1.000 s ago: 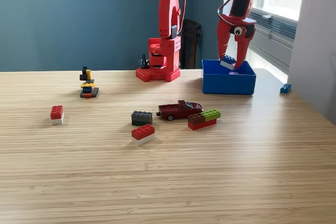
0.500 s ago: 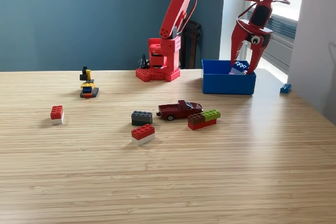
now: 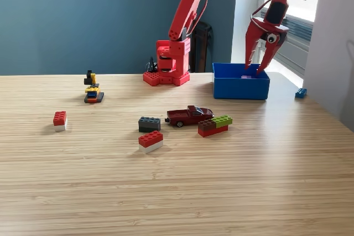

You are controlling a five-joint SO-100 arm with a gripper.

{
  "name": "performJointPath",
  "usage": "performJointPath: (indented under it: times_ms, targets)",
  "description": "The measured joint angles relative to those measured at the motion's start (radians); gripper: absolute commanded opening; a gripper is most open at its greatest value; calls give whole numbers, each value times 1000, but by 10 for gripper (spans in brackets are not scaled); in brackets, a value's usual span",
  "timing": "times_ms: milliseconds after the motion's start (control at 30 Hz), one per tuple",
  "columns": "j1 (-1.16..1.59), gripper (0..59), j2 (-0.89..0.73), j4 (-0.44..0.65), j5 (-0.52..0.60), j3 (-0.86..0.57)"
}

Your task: Grasp a lego block and put it in the bin.

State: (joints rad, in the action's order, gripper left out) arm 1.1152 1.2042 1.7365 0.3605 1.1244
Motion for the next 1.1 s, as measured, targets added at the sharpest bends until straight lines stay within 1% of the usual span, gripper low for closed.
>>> performJointPath:
  times_ms: [100,267,367,600,700,767,800,900,1100]
  targets:
    - [-91,0,0,0,31,-17]
    - [-259,0,14,0,20,-3]
    - [-357,0,84,0,-21,34]
    - [-681,0,316,0,-132,137]
    - [-796,0,380,-6,-167,186]
    - [-839,0,417,-31,-192,227]
    - [-864,0,433,-46,-212,255]
    - [-933,0,456,-77,-225,314]
    - [-969,0,459,-106,-247,362]
